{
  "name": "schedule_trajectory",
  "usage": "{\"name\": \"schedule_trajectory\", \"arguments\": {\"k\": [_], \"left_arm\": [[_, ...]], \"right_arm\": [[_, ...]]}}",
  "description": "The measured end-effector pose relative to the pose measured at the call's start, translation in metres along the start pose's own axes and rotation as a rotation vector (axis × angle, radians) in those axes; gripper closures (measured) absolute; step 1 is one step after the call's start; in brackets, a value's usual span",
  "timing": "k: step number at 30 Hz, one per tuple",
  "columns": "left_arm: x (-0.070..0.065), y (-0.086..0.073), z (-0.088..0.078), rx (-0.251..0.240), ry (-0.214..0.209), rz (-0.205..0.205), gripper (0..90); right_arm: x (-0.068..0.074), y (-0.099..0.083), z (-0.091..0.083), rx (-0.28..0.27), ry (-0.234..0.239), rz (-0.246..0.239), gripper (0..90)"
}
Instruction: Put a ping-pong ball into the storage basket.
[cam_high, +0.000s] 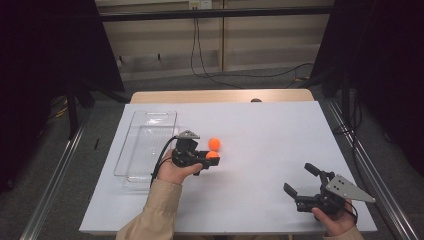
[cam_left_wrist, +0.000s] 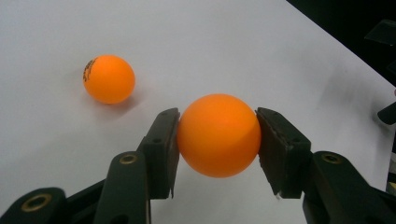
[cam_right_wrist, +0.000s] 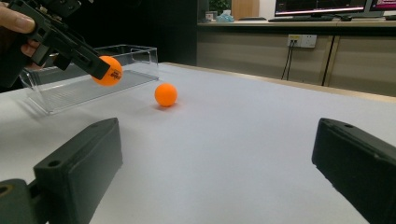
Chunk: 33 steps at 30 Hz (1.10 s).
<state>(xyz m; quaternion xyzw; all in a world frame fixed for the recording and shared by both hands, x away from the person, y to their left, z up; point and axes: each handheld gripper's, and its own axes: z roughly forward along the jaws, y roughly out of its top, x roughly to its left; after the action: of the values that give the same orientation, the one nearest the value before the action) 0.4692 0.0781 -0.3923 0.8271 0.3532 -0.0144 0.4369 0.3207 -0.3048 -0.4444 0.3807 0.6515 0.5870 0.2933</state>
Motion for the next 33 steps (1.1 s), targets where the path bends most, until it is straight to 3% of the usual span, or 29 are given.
{"name": "schedule_trajectory", "arguments": {"k": [8,9,25,28,33], "left_arm": [[0.002,0.000,-0.004,-0.005,0.000,-0.012,51.1],[0.001,0.000,-0.003,-0.018,0.000,-0.028,51.1],[0.004,0.000,-0.010,-0.027,0.002,-0.037,51.1],[0.007,0.000,-0.012,-0.016,0.004,-0.021,51.2],[0.007,0.000,-0.013,-0.028,0.004,-0.045,51.1]], "right_arm": [[0.000,0.000,0.000,0.002,0.003,-0.001,1.5],[0.000,0.000,0.000,0.000,0.000,0.002,1.4],[0.000,0.000,0.000,0.001,0.004,-0.001,1.4],[0.000,0.000,0.000,0.000,0.002,0.004,1.4],[0.000,0.000,0.000,0.001,0.006,0.001,1.5]]}}
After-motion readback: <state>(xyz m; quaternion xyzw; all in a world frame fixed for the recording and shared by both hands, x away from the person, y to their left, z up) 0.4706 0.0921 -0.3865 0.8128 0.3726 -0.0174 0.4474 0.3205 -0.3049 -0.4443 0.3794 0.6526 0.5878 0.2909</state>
